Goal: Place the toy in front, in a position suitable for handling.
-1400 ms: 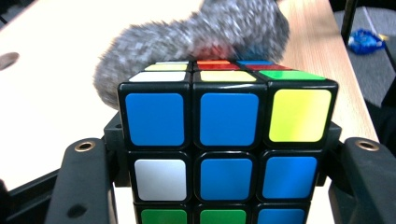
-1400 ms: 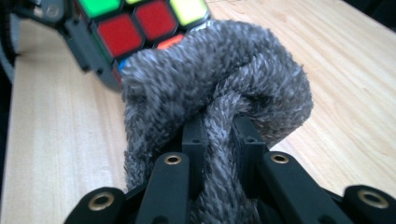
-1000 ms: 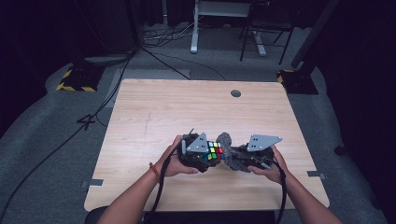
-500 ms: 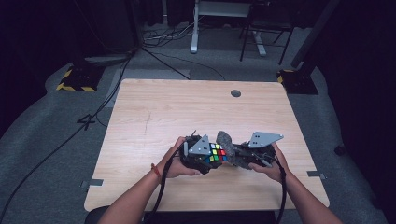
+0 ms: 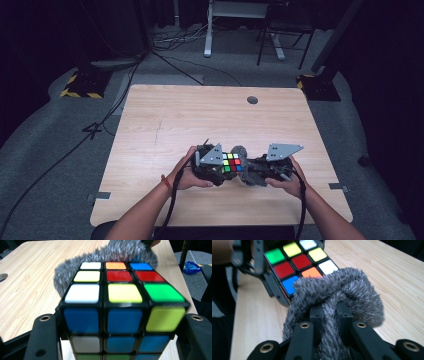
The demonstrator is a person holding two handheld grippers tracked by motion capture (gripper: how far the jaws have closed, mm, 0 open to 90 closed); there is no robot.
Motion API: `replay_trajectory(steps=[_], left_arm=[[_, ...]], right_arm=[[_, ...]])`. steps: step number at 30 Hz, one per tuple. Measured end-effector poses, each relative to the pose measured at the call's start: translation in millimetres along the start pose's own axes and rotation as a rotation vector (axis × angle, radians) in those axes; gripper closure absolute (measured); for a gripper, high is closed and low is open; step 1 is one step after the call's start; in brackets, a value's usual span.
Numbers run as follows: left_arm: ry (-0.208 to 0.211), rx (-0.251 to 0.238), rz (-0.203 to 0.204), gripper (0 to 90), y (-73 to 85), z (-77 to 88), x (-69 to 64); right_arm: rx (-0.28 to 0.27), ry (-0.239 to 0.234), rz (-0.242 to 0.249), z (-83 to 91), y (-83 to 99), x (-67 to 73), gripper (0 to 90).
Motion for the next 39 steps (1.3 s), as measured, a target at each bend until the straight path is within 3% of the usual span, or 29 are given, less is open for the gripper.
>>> replay_trajectory(steps=[7,13,23,26,28,32,39], left_arm=[[-0.008,0.044,-0.020,33.4,1.8,-1.6,-0.6],[0.009,0.039,-0.003,33.1,2.1,-4.5,-0.4],[0.007,0.080,-0.014,33.2,3.6,-12.6,-2.1],[0.002,0.064,-0.006,33.4,4.1,-11.2,-1.1],[0.005,0.046,-0.008,33.5,1.9,-8.9,-2.0],[0.007,0.030,-0.014,33.6,-1.1,-6.1,-2.7],[-0.009,-0.012,0.003,33.6,-4.0,5.0,2.5]], right_arm=[[-0.040,-0.004,0.013,7.3,-7.0,3.9,79.3],[-0.055,-0.012,0.016,7.4,-10.1,6.8,79.3],[-0.101,-0.039,0.033,7.0,-20.3,13.5,79.4],[-0.092,-0.030,0.027,5.0,-20.1,11.6,79.5],[-0.064,0.007,0.030,3.9,-17.5,8.0,79.5],[-0.025,0.037,0.023,2.1,-12.5,2.7,79.6],[0.065,0.020,0.018,-9.3,2.6,2.2,79.6]])
Point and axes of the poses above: each handheld gripper's, and its own axes: z roughly backward along the jaws, y roughly out of its underside, x roughly to its left, the point moved 4 cm from there along -z, roughly forward along the jaws, and after that the axes turned 4 degrees about -z, right-handed, at the moved point
